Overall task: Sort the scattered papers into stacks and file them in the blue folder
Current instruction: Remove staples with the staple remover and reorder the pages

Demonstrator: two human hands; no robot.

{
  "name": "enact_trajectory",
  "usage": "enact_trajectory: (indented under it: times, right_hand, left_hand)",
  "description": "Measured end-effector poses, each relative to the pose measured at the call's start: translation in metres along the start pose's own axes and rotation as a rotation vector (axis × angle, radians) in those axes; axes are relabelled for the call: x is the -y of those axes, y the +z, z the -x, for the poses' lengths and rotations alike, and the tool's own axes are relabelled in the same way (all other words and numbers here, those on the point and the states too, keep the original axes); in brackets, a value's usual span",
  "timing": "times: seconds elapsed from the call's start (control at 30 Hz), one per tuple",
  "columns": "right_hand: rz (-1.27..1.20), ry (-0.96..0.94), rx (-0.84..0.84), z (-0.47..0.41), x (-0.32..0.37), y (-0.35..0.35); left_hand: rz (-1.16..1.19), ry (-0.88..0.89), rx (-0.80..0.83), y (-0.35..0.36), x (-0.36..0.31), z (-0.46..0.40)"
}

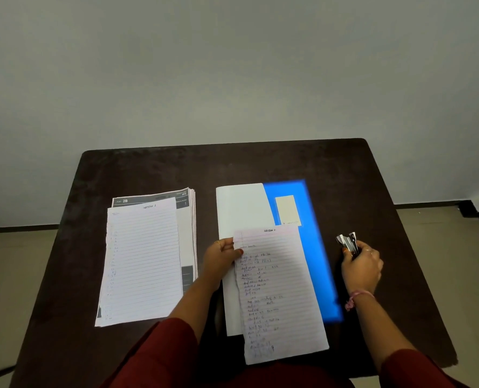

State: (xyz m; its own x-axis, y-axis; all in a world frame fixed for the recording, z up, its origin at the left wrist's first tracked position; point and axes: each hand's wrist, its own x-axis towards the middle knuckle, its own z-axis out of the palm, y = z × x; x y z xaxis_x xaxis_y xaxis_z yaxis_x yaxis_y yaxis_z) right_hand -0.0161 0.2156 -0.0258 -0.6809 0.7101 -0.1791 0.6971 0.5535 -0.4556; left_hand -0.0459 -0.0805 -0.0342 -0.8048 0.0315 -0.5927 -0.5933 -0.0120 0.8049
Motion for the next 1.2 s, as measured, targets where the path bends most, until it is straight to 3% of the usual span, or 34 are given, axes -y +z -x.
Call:
enact_trajectory:
  times: [0.2,0.33,0.47,0.67,0.8,1.03,1.2]
  right_hand:
    - [0.041,-0.025,-0.039,0.008,0.007,-0.006]
    - [-0.001,-0.229,-0.072,0.028,0.013,-0.005]
    - [-0.235,-0.467,0.093,0.048,0.016,0.003]
    - [-0.619,-0.231,0.543,0.074,0.02,0.017]
    - [-0.645,-0.187,0.703,0.084,0.014,0.025]
    - [-0.771,-0.042,0.74,0.113,0.022,0.037]
    - [-0.801,-0.022,0.735,0.137,0.058,0.041]
  left_hand:
    - [0.013,-0.005,0.002,0.0,-0.001,0.003]
    - [0.015,0.012,-0.002,0.003,-0.005,0.01]
    - [0.033,-0.01,-0.045,0.004,-0.01,0.018]
    - [0.123,-0.002,-0.145,0.004,-0.017,0.035]
    - [0.2,0.023,-0.189,-0.005,-0.023,0.046]
    - [0.354,0.069,-0.242,-0.038,-0.036,0.06]
    - [0.218,0.073,-0.172,-0.064,-0.031,0.077]
